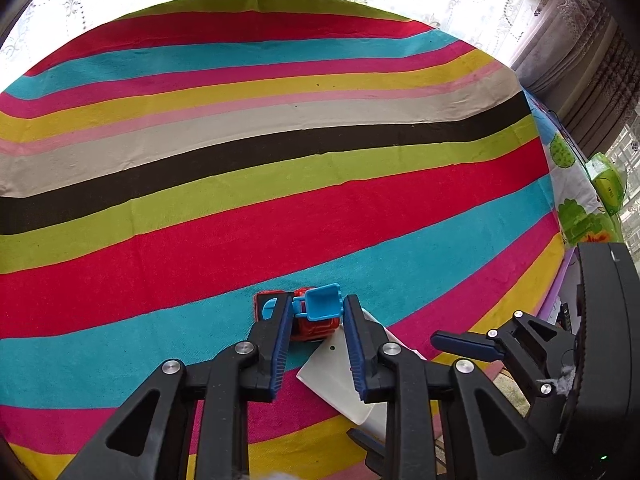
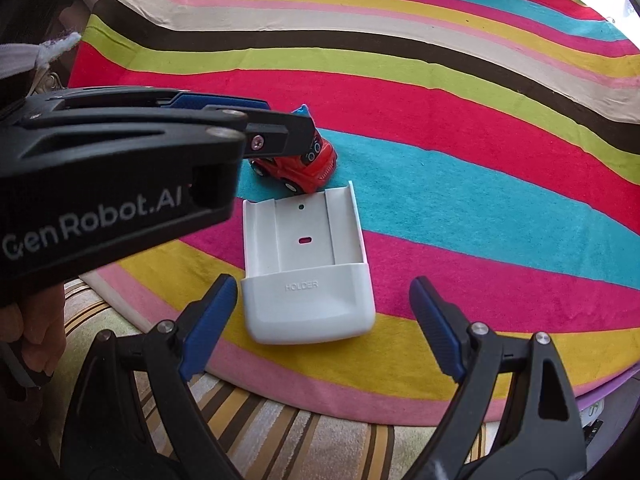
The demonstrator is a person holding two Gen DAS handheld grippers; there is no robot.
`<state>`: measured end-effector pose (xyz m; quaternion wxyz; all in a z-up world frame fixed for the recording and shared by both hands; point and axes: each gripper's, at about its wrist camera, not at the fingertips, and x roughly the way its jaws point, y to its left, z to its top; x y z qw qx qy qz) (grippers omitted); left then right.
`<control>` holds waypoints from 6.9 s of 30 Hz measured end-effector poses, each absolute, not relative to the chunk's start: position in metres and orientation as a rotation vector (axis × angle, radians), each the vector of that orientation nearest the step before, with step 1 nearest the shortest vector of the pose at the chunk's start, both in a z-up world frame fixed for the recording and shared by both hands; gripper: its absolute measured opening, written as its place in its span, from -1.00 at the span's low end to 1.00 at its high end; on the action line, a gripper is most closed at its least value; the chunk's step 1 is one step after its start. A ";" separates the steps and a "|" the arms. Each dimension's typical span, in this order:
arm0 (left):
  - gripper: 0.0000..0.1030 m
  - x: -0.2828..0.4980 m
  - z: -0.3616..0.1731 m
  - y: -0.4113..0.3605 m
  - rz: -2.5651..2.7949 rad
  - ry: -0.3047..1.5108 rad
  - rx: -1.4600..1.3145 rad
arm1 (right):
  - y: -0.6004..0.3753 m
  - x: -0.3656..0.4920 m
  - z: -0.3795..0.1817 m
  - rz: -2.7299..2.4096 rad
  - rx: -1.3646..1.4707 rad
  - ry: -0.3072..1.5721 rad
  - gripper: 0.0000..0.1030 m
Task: Organize rigid objects
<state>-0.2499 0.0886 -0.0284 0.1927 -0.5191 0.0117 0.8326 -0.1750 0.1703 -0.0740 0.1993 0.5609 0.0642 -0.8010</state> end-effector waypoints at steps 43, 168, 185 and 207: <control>-0.90 -0.218 0.011 0.092 2.355 -0.047 -1.348 | 0.235 -0.141 -0.038 -2.443 1.488 0.103 0.34; 0.99 -0.015 0.006 0.330 1.941 0.165 -1.402 | 0.497 0.102 0.017 -3.156 1.751 -0.378 0.62; 0.99 -0.011 0.011 0.330 1.957 0.171 -1.361 | 0.497 0.102 0.016 -3.157 1.749 -0.369 0.62; 0.99 -0.008 0.016 0.333 1.969 0.188 -1.332 | 0.497 0.102 0.016 -3.153 1.751 -0.370 0.62</control>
